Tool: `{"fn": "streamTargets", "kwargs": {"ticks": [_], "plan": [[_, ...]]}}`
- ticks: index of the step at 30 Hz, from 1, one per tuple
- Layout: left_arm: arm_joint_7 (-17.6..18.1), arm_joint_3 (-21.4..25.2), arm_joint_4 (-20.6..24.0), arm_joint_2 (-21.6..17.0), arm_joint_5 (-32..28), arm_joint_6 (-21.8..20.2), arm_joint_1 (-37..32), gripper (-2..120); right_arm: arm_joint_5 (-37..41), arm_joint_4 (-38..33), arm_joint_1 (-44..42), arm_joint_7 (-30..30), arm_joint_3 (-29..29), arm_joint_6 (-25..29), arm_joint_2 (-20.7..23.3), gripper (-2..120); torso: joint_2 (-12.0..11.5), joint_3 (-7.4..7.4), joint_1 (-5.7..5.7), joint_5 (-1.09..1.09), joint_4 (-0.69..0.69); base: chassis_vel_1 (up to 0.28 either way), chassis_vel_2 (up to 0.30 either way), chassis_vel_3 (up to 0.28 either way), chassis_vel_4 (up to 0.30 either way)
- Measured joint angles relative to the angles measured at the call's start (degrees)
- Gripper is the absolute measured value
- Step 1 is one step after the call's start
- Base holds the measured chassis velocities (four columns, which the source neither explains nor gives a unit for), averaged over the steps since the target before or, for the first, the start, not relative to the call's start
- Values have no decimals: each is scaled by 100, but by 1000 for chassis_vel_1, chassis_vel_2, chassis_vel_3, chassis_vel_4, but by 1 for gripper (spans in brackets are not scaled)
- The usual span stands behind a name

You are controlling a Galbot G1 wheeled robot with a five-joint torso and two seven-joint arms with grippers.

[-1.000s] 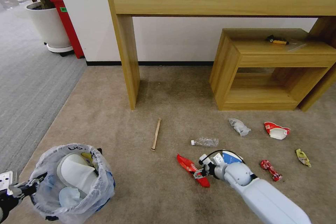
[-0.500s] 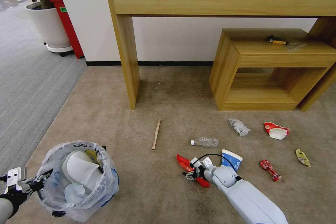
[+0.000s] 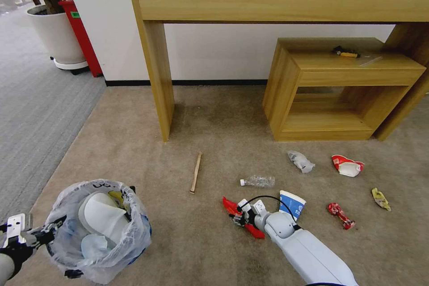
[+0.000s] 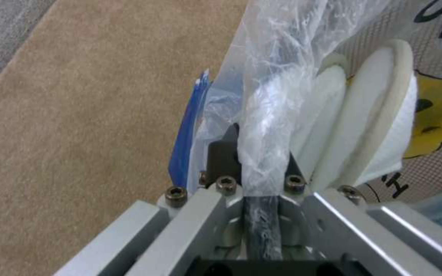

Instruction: Pick up the trash bin and place the garbage on the floor into it.

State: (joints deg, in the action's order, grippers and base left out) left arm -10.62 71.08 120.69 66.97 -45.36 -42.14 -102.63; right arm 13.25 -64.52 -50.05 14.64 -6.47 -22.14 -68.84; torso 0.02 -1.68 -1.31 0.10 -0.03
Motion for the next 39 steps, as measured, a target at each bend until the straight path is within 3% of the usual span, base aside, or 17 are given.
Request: {"fn": "streamTargets", "kwargs": {"ticks": [7, 10, 17, 22, 32, 35, 39], "plan": [[-3, -3, 84, 19, 4, 0, -30, 0, 86, -358, -96, -186, 26, -91, 66, 13, -1, -1, -1, -1, -5, 0, 0, 0, 0], [-9, 13, 111, 18, 1, 0, -50, 0, 95, -559, -101, -257, 62, -98, 117, 6, -2, 1, -1, -6, -5, 0, 0, 0, 0], [-9, 21, 192, 3, -5, 0, -73, 0, 183, -1282, -77, -460, 190, -114, 289, 5, -1, 2, -1, -7, -8, 0, 0, 0, 0], [119, -136, 261, -46, -4, 0, -18, 0, 774, -2184, 401, -423, 277, -12, 369, 0, 0, 2, -1, -8, -9, 0, 0, 0, 0], [698, -973, 133, -446, -194, 1, 564, 0, 1795, -3111, 2201, -446, -294, -37, -527, 0, 1, 2, -1, -11, -7, 0, 0, 0, 0], [755, -1063, 133, -496, -241, 0, 590, 0, 1926, -3198, 2308, -464, -408, -48, -604, 0, 1, 2, -1, -10, -8, 0, 0, 0, 0], [1031, -1434, 135, -767, -418, 1, 684, 0, 2517, -3549, 2519, -664, -985, -135, -860, 0, 1, 3, 0, -10, -7, 0, 0, 0, 0]]}}
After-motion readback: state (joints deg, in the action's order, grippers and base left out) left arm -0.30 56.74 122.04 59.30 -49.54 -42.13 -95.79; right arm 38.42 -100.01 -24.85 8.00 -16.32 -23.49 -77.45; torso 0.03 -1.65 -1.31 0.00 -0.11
